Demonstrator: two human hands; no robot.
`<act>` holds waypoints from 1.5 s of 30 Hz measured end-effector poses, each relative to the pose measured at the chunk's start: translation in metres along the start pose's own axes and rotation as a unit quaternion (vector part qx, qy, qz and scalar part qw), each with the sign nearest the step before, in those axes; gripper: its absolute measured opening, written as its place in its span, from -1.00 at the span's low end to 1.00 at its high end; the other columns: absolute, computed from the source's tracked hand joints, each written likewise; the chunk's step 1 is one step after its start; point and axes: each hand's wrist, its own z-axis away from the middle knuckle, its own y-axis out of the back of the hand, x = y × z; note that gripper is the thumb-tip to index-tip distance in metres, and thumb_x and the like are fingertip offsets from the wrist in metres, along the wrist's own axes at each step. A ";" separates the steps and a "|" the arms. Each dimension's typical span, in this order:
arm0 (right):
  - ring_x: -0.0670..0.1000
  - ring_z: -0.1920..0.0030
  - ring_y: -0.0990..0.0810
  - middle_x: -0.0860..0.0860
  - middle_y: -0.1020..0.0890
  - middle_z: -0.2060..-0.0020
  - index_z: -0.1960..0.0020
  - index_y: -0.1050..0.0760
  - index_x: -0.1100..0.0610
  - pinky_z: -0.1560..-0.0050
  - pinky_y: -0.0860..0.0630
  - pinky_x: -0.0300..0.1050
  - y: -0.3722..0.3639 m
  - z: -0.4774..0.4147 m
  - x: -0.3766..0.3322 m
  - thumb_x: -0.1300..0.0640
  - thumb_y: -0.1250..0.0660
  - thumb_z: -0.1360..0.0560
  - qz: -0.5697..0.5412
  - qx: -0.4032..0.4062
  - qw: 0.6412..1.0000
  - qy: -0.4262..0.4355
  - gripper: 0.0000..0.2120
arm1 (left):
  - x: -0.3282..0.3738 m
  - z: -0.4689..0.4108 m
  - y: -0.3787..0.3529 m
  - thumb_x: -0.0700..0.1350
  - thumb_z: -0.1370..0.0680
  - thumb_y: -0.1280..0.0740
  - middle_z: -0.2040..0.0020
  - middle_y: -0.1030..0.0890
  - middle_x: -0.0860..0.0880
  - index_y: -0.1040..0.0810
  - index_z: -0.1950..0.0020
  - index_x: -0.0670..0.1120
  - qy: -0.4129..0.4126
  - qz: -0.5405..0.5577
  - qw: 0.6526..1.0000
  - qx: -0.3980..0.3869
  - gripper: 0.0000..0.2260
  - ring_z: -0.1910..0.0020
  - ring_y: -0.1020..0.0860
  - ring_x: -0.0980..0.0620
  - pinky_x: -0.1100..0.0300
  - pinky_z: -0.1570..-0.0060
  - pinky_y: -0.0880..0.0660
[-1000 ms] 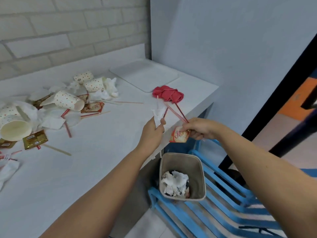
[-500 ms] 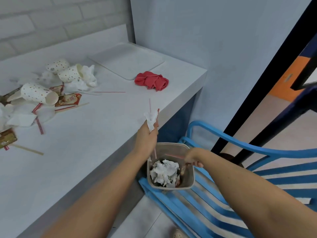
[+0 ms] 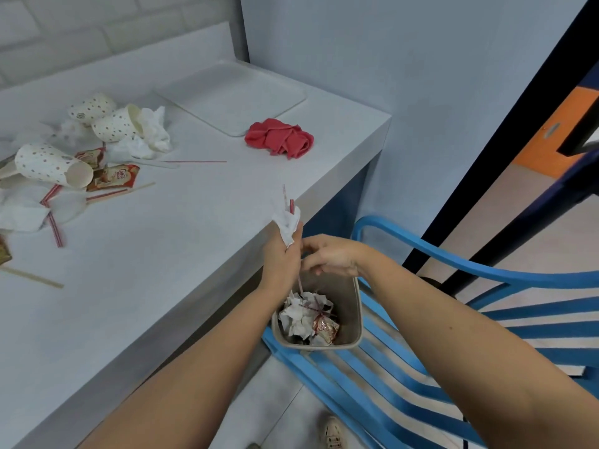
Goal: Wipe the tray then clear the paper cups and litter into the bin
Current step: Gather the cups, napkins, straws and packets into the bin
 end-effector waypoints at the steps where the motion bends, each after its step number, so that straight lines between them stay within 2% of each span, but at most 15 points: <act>1: -0.12 0.24 -0.44 0.02 -0.53 0.17 0.00 -0.48 0.13 0.31 -0.33 -0.30 0.001 0.001 -0.001 0.47 -0.17 -0.48 -0.003 -0.005 1.000 0.001 -0.72 | -0.001 0.000 -0.004 -0.01 -0.63 -0.10 0.26 -0.54 -0.15 -0.48 -0.06 -0.29 -0.006 0.004 1.000 0.003 -0.65 0.02 -0.58 -0.20 0.41 0.32 -0.41; 3: -0.12 0.32 -0.42 0.05 -0.49 0.24 0.02 -0.46 0.21 0.35 -0.36 -0.32 0.003 0.001 0.003 0.48 -0.16 -0.48 0.001 -0.009 1.000 -0.007 -0.76 | -0.001 0.000 -0.013 -0.03 -0.64 -0.09 0.18 -0.55 -0.27 -0.46 -0.07 -0.31 -0.011 0.006 1.000 0.005 -0.65 0.09 -0.58 -0.19 0.46 0.36 -0.41; 6: -0.13 0.41 -0.45 0.06 -0.47 0.34 -0.02 -0.45 0.26 0.37 -0.43 -0.34 0.008 0.003 0.016 0.47 -0.16 -0.49 0.041 0.021 0.999 -0.025 -0.80 | -0.007 0.000 -0.023 -0.03 -0.64 -0.08 0.34 -0.46 0.00 -0.44 0.02 -0.17 0.008 0.007 1.000 -0.007 -0.75 0.31 -0.50 0.07 0.44 0.37 -0.39; 10: -0.09 0.44 -0.48 0.06 -0.50 0.41 0.03 -0.47 0.27 0.31 -0.51 -0.29 0.011 0.002 0.035 0.41 -0.21 -0.48 0.129 0.101 0.986 -0.040 -0.87 | -0.029 -0.001 -0.034 -0.02 -0.61 -0.16 0.16 -0.53 0.01 -0.43 -0.09 -0.14 0.038 -0.010 0.998 -0.045 -0.79 0.16 -0.55 0.16 0.47 0.25 -0.47; 14: -0.02 0.37 -0.52 0.09 -0.52 0.39 0.14 -0.45 0.25 0.18 -0.59 -0.12 0.016 -0.002 0.061 0.38 -0.22 -0.49 0.146 0.158 0.973 -0.082 -0.91 | -0.059 0.001 -0.031 0.06 -0.56 -0.24 0.15 -0.48 0.05 -0.43 -0.13 -0.18 0.091 -0.081 0.990 -0.069 -0.68 0.12 -0.54 0.08 0.17 0.12 -0.51; 18: -0.07 0.39 -0.51 0.05 -0.54 0.39 0.27 -0.46 0.10 0.25 -0.53 -0.24 0.015 -0.006 0.084 0.32 -0.27 -0.51 0.161 0.183 0.963 -0.118 -0.77 | -0.081 0.008 -0.020 -0.02 -0.57 -0.27 0.09 -0.46 -0.02 -0.48 -0.07 -0.22 0.071 -0.170 0.978 -0.101 -0.74 0.11 -0.48 0.10 0.44 0.26 -0.38; 21: -0.11 0.38 -0.50 -0.01 -0.53 0.38 0.28 -0.46 0.06 0.28 -0.50 -0.29 0.013 -0.008 0.096 0.25 -0.27 -0.54 0.162 0.214 0.953 -0.142 -0.76 | -0.096 0.013 -0.013 -0.11 -0.59 -0.25 0.04 -0.40 -0.04 -0.53 -0.04 -0.24 0.083 -0.232 0.961 -0.125 -0.81 0.15 -0.43 0.10 0.47 0.32 -0.35; 25: -0.05 0.24 -0.53 0.01 -0.57 0.23 0.01 -0.59 0.22 0.13 -0.44 -0.29 0.014 -0.009 0.103 0.27 -0.22 -0.56 0.215 0.241 0.937 -0.136 -0.84 | -0.114 0.019 -0.003 -0.17 -0.56 -0.24 -0.11 -0.43 -0.06 -0.56 -0.01 -0.20 0.102 -0.322 0.923 -0.186 -0.85 0.18 -0.45 0.14 0.46 0.22 -0.37; 27: 0.02 -0.03 -0.56 0.07 -0.59 0.01 -0.11 -0.57 0.22 -0.02 -0.41 -0.27 0.014 -0.010 0.102 0.28 -0.20 -0.56 0.235 0.238 0.932 -0.137 -0.79 | -0.116 0.022 0.000 -0.18 -0.53 -0.29 -0.31 -0.34 -0.06 -0.52 -0.20 -0.15 0.102 -0.386 0.884 -0.242 -0.75 -0.06 -0.50 0.05 0.42 -0.02 -0.41; 29: 0.05 -0.21 -0.51 0.08 -0.57 -0.16 -0.18 -0.55 0.19 -0.15 -0.40 -0.23 0.016 -0.011 0.101 0.30 -0.18 -0.56 0.247 0.234 0.929 -0.143 -0.74 | -0.114 0.025 0.001 -0.15 -0.49 -0.37 -0.38 -0.21 -0.07 -0.42 -0.34 -0.11 0.101 -0.470 0.826 -0.293 -0.58 -0.25 -0.38 -0.07 0.18 -0.26 -0.38; 32: 0.06 -0.28 -0.45 0.09 -0.51 -0.25 -0.24 -0.51 0.17 -0.22 -0.39 -0.21 0.021 -0.013 0.100 0.39 -0.11 -0.52 0.268 0.228 0.923 -0.156 -0.63 | -0.107 0.027 0.001 -0.14 -0.46 -0.38 -0.37 -0.20 -0.08 -0.33 -0.39 -0.08 0.118 -0.512 0.791 -0.314 -0.49 -0.28 -0.31 -0.11 0.06 -0.29 -0.36; 36: 0.07 -0.21 -0.49 0.10 -0.52 -0.22 -0.23 -0.50 0.17 -0.01 -0.43 -0.22 0.024 -0.014 0.086 0.43 -0.11 -0.47 0.294 0.210 0.918 -0.162 -0.59 | -0.096 0.022 0.002 -0.20 -0.49 -0.31 -0.36 -0.22 -0.09 -0.36 -0.36 -0.06 0.087 -0.506 0.809 -0.288 -0.57 -0.26 -0.34 -0.10 0.06 -0.25 -0.38; 40: 0.07 0.13 -0.56 0.17 -0.61 -0.06 -0.18 -0.52 0.16 0.40 -0.45 -0.26 0.023 -0.020 0.062 0.44 -0.10 -0.45 0.291 0.157 0.930 -0.162 -0.59 | -0.079 0.017 0.006 -0.19 -0.53 -0.28 -0.29 -0.33 -0.07 -0.42 -0.32 -0.07 0.035 -0.433 0.873 -0.223 -0.65 -0.19 -0.45 -0.04 0.10 -0.19 -0.45; 42: 0.04 0.25 -0.55 0.17 -0.64 0.12 -0.13 -0.53 0.13 0.43 -0.42 -0.27 0.021 -0.022 0.045 0.41 -0.12 -0.45 0.309 0.128 0.931 -0.149 -0.63 | -0.067 0.016 0.010 -0.16 -0.56 -0.25 -0.22 -0.42 -0.04 -0.48 -0.26 -0.08 -0.012 -0.393 0.904 -0.170 -0.74 -0.09 -0.51 0.01 0.15 -0.13 -0.49; 45: -0.05 0.40 -0.49 0.01 -0.56 0.40 -0.03 -0.56 0.17 0.33 -0.40 -0.25 0.016 -0.024 0.012 0.33 -0.18 -0.46 0.343 0.078 0.930 -0.111 -0.76 | -0.047 0.017 0.017 -0.15 -0.58 -0.21 -0.06 -0.54 -0.03 -0.53 -0.13 -0.10 -0.084 -0.335 0.933 -0.098 -0.82 0.04 -0.53 0.06 0.23 0.01 -0.47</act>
